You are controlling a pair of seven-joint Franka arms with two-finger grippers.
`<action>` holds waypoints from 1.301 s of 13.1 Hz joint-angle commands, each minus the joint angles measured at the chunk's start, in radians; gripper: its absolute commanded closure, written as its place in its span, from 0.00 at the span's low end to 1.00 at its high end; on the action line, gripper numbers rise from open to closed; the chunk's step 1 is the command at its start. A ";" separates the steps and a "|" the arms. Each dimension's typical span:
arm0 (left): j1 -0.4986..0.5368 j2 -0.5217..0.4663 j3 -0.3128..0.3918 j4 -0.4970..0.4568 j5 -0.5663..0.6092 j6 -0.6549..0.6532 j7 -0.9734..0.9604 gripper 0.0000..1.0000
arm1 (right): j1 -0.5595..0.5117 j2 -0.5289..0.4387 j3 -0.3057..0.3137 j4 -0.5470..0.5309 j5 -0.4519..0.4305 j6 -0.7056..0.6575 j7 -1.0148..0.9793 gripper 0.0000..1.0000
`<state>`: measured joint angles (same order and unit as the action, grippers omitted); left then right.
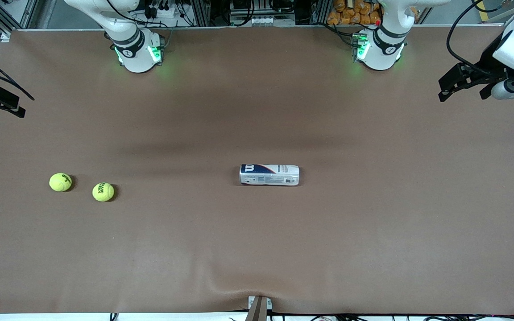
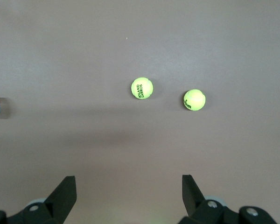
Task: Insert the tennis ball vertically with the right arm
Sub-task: 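Reach the left gripper down to the Wilson ball can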
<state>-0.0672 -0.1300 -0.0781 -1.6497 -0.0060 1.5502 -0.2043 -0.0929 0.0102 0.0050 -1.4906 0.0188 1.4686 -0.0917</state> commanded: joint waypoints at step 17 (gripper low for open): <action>-0.342 0.479 -0.143 0.289 0.069 0.091 -0.009 0.00 | -0.024 0.001 0.015 0.004 0.017 0.001 -0.007 0.00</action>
<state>-0.3530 0.2500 -0.2250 -1.4789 0.0121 1.6577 -0.2255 -0.0931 0.0104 0.0044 -1.4906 0.0188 1.4695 -0.0917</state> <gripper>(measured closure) 0.000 0.000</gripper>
